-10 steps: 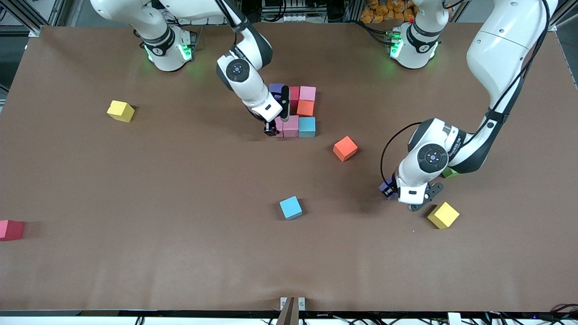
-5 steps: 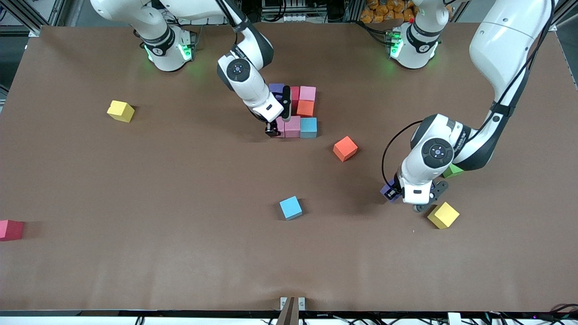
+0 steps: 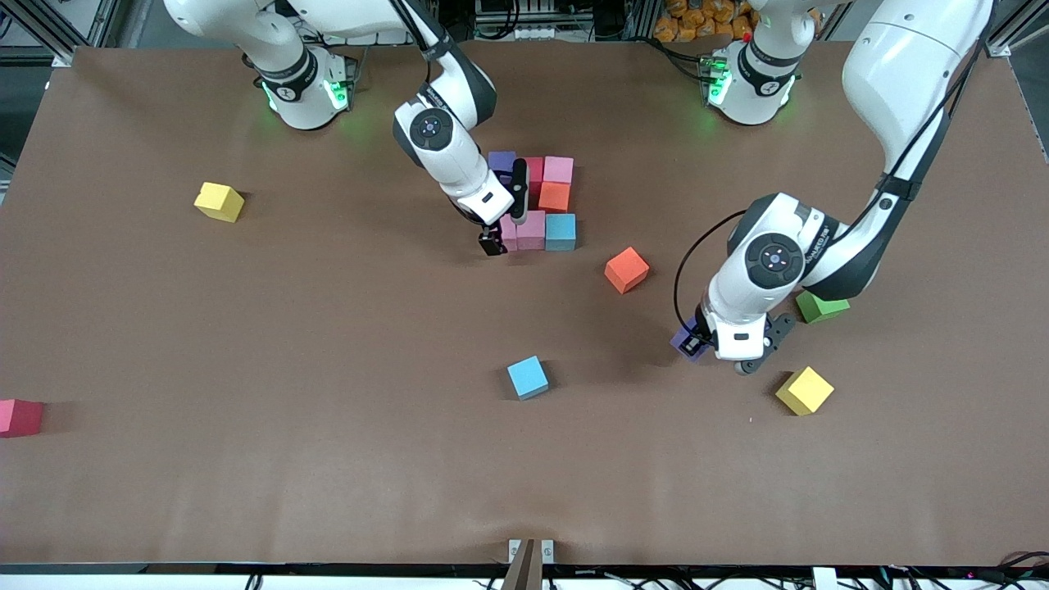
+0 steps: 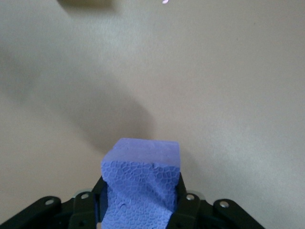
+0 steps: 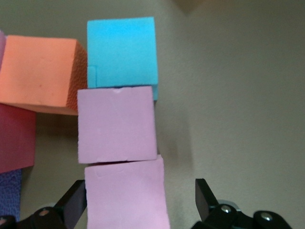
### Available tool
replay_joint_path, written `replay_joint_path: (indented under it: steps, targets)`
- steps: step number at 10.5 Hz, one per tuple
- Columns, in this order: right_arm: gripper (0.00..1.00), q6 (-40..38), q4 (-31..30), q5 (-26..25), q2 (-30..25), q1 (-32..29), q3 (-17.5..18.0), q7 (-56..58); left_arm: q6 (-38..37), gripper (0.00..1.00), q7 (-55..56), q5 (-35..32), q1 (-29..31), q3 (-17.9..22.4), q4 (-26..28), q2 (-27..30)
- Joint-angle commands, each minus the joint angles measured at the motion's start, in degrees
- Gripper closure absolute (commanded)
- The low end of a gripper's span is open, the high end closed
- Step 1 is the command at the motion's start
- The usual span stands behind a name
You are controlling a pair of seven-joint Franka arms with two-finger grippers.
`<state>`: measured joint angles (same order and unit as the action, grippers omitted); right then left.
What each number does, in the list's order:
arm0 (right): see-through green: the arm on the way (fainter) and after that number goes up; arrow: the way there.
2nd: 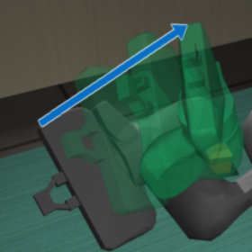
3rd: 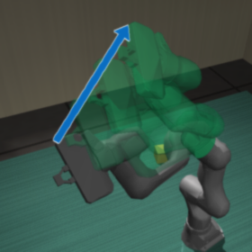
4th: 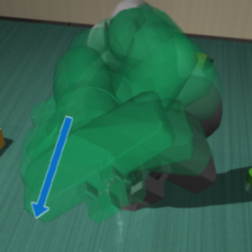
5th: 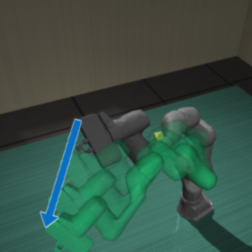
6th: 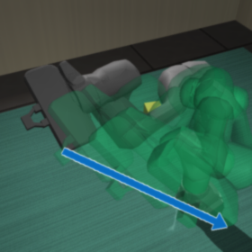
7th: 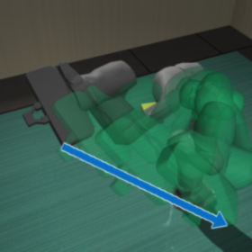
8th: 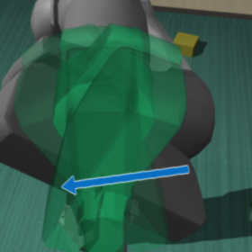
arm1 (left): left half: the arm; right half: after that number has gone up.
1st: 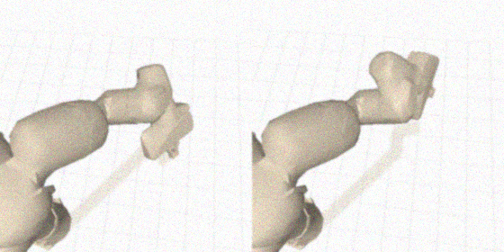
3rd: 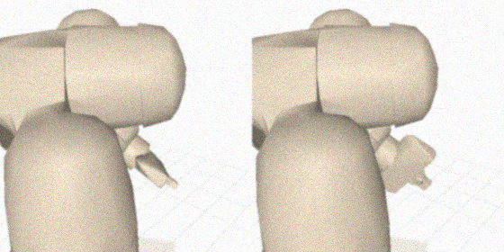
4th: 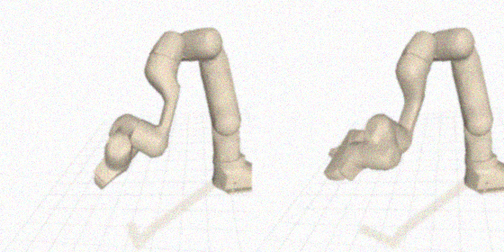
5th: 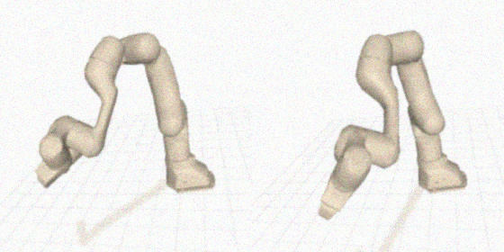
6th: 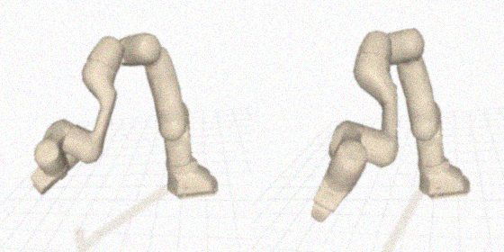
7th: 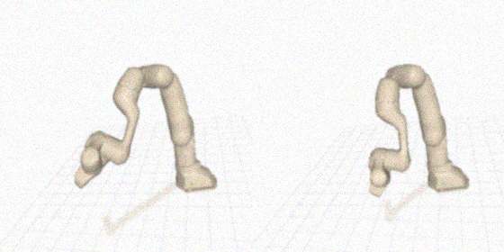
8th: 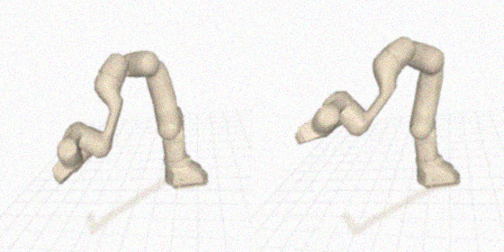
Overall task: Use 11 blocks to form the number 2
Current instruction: 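Open the right gripper off the pink cube while the left gripper lifts blue-violet, then withdraw the right gripper while the left gripper carries blue-violet to the figure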
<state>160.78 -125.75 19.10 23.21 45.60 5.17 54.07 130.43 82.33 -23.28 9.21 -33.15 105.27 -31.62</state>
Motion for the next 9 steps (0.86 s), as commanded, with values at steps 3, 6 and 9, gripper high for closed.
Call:
replay_joint_path:
  steps: [3, 6, 9]
  targets:
    - [0.0, -16.2, 4.4, 0.9, -6.9, 0.0, -5.3, 0.3, -1.9, 1.0, 14.0, 1.0, -0.2, -5.6, 1.0, 0.9]
    - [0.0, -28.2, 9.3, 0.9, -8.5, -1.9, -10.1, 4.2, -1.9, 1.0, 21.1, 1.0, -4.5, -6.3, 1.0, 0.9]
    - [0.0, -32.3, 12.7, 0.2, -7.6, -2.3, -17.0, 9.5, -2.0, 1.0, 18.3, 0.3, -9.7, -6.3, 0.5, 0.8]
